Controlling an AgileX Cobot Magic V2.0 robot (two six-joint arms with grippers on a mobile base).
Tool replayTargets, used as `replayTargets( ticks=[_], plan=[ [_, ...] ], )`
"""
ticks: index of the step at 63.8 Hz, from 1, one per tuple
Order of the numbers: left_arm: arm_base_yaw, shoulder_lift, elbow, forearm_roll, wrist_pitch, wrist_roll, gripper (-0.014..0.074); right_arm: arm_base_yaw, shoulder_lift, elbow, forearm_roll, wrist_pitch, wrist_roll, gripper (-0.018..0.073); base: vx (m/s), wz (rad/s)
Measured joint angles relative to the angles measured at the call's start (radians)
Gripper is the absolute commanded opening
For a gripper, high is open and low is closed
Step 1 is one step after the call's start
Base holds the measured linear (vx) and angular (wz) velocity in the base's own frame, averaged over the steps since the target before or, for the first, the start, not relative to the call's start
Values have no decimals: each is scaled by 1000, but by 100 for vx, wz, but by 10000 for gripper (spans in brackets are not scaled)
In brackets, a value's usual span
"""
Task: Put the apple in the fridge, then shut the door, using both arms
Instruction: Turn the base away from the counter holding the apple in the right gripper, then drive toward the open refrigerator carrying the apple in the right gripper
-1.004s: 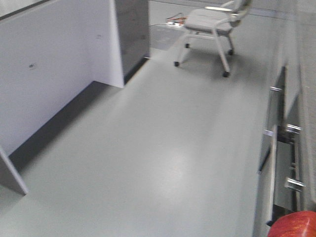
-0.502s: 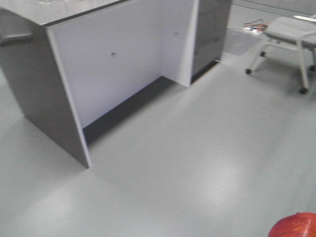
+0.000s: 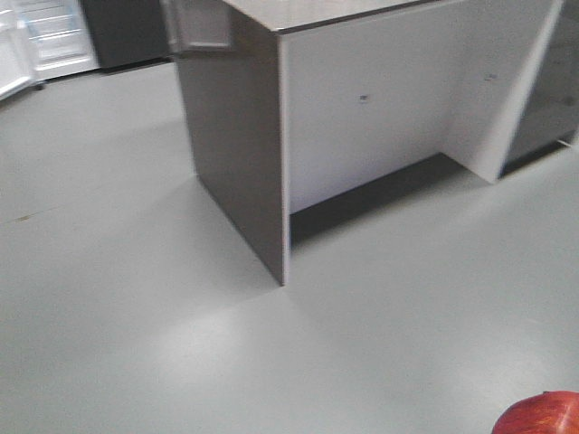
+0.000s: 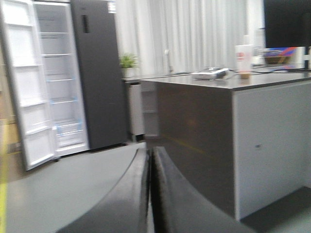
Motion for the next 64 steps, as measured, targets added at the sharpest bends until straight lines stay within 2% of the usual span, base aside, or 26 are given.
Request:
replayTargets(
  ticks=[30, 64],
  plan=[
    [0, 0, 0, 0, 0, 0, -6, 0, 0, 0, 0, 0, 0, 387, -2, 51],
    [0, 0, 0, 0, 0, 0, -6, 0, 0, 0, 0, 1, 0, 387, 1, 30]
  ],
)
